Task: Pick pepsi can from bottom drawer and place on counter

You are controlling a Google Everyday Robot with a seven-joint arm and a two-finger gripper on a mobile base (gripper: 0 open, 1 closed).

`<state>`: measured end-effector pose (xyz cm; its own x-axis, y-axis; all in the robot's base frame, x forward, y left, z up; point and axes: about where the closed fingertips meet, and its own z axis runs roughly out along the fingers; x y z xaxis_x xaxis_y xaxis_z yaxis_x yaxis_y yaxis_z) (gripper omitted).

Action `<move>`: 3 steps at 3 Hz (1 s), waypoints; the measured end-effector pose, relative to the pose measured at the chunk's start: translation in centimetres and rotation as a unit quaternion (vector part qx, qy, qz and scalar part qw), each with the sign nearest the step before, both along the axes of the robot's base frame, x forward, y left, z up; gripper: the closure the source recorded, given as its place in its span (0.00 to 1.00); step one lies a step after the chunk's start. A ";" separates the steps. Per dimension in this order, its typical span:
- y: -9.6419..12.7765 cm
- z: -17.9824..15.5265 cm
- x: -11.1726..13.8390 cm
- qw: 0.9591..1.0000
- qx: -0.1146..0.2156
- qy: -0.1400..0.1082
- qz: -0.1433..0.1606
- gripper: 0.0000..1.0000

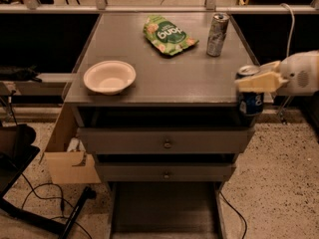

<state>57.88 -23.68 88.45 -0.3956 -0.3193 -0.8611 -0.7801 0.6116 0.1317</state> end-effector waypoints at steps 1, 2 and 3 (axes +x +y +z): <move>-1.2 4.1 1.4 1.000 -0.002 -0.007 -0.026 1.00; -1.5 5.5 3.5 0.997 0.025 -0.033 -0.059 1.00; -1.0 4.9 5.1 0.994 0.048 -0.056 -0.080 1.00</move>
Offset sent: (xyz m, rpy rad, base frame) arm 0.0521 -0.0269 0.0768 0.0755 -0.1157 -0.1915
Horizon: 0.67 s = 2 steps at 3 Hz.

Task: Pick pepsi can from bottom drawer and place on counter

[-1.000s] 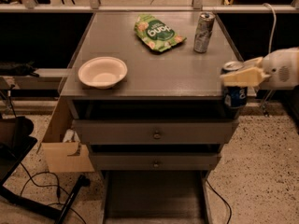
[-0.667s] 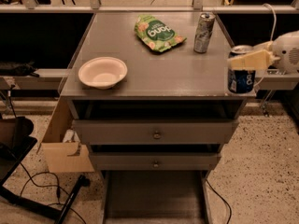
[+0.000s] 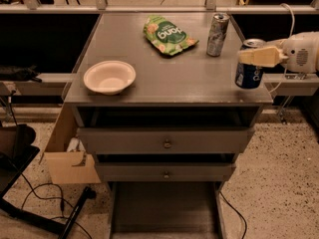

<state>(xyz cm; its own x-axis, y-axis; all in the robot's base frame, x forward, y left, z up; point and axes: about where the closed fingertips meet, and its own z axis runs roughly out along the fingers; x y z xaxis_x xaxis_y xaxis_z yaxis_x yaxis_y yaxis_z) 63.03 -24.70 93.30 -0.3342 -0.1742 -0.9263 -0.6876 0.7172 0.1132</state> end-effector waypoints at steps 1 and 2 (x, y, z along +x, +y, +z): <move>1.1 -1.7 1.8 1.000 0.013 -0.018 -0.013 1.00; 2.3 -3.6 2.4 0.999 0.016 -0.043 -0.020 1.00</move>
Offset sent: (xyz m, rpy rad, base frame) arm 0.0299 0.0350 -0.0615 0.0244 -0.1690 -0.0534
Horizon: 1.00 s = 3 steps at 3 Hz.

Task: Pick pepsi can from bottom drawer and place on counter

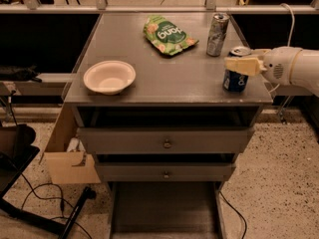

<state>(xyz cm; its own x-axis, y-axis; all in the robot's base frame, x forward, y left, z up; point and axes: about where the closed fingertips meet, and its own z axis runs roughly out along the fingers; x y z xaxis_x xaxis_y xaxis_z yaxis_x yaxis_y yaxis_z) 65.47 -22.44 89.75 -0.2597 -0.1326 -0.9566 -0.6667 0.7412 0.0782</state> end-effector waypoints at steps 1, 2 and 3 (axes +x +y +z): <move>0.5 0.1 0.2 1.000 -0.003 -0.005 0.004 0.73; 0.5 0.1 0.2 1.000 -0.003 -0.005 0.004 0.42; 0.5 0.1 0.2 1.000 -0.003 -0.005 0.004 0.19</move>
Offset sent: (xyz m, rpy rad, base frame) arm 0.0018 0.0051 0.0016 -0.0071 -0.0134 0.0068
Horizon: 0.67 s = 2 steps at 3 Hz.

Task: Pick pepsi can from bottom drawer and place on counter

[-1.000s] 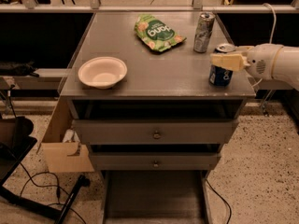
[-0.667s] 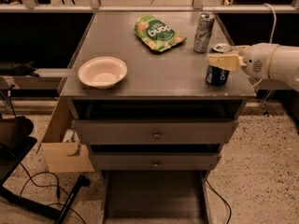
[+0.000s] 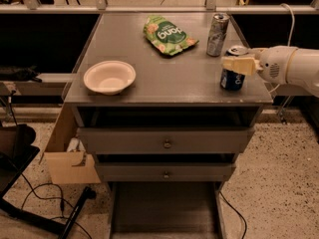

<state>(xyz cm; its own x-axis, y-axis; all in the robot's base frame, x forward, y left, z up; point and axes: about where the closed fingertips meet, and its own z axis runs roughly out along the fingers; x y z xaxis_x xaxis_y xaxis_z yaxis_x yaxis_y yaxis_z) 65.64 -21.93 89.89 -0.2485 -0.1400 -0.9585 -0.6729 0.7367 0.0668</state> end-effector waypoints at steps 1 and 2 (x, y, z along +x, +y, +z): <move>0.0 0.0 0.0 1.000 0.000 0.000 0.000 0.00; -0.7 1.5 -0.4 1.000 0.020 -0.006 0.000 0.00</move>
Offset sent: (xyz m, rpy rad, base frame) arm -0.0098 -0.0235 0.0345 0.0930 -0.0296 -0.0125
